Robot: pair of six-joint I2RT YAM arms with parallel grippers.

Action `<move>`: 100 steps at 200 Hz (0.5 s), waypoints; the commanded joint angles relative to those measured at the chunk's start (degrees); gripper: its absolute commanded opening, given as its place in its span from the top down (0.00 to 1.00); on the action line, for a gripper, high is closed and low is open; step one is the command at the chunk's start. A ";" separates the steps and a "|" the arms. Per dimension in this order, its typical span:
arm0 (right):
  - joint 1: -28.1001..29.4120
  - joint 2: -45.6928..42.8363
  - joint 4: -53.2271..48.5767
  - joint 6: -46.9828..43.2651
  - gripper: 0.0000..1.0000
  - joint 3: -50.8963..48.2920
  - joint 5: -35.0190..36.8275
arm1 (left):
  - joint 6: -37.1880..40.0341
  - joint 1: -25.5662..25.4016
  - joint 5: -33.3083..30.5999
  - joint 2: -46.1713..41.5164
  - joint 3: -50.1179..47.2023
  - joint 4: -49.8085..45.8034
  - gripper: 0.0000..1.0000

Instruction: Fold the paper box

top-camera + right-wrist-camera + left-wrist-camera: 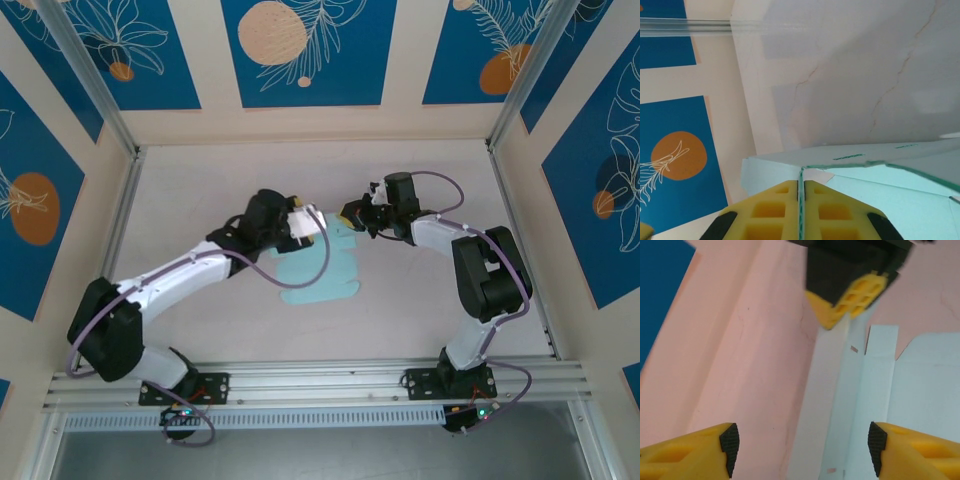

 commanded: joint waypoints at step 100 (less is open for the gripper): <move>0.62 0.29 -1.29 -3.16 0.89 -0.36 -0.51 | -2.17 8.51 20.59 17.13 19.54 -23.26 0.20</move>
